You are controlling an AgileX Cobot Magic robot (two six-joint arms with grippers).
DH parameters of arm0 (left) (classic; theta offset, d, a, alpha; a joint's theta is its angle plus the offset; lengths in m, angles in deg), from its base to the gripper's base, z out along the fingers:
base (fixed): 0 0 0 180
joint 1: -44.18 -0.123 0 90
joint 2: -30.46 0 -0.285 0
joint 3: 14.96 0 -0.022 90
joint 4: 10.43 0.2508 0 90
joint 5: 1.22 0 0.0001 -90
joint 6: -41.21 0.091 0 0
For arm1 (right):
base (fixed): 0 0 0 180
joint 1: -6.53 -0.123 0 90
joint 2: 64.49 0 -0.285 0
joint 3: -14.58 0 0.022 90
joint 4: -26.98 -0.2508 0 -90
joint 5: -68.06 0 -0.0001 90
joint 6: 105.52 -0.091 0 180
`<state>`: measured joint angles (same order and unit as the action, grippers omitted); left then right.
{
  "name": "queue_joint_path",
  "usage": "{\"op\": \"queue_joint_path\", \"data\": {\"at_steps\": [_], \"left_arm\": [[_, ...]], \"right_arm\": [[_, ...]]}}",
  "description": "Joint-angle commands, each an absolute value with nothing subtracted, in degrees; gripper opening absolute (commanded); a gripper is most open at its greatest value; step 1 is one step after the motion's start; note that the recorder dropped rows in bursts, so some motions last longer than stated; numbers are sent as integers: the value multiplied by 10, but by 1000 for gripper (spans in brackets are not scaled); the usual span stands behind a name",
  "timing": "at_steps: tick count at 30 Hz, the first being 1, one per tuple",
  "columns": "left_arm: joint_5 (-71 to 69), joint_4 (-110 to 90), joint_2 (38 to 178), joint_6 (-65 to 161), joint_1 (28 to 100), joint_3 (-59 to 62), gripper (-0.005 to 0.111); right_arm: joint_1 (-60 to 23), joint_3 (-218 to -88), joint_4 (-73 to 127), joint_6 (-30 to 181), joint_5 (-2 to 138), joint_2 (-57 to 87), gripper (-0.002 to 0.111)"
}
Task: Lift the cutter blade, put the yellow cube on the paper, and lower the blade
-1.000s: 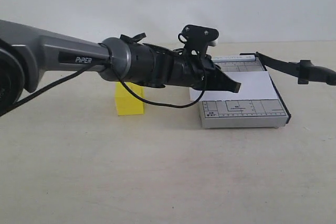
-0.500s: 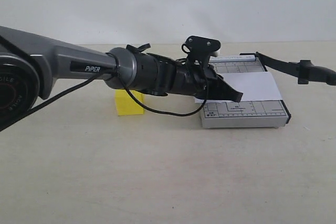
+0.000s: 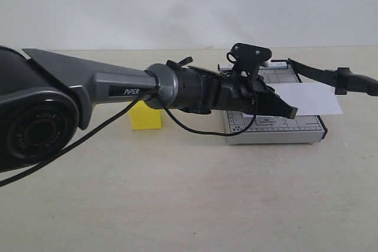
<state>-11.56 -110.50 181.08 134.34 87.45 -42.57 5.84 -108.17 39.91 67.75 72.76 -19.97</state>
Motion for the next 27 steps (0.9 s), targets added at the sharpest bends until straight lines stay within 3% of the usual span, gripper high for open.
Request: {"op": "queue_joint_path", "data": {"at_steps": [1, 14, 22, 27], "left_arm": [[-96, -1104, 1823, 1338, 882, -450, 4], [-100, -1104, 1782, 1338, 882, -451, 4], [17, -1104, 1703, 1306, 882, -430, 4], [126, -1104, 1623, 1230, 882, -329, 4]], "right_arm": [[60, -1082, 398, 675, 722, -200, 0], [60, -1082, 398, 675, 726, -200, 0], [60, -1082, 398, 675, 733, -200, 0], [60, -1082, 398, 675, 733, -200, 0]]}}
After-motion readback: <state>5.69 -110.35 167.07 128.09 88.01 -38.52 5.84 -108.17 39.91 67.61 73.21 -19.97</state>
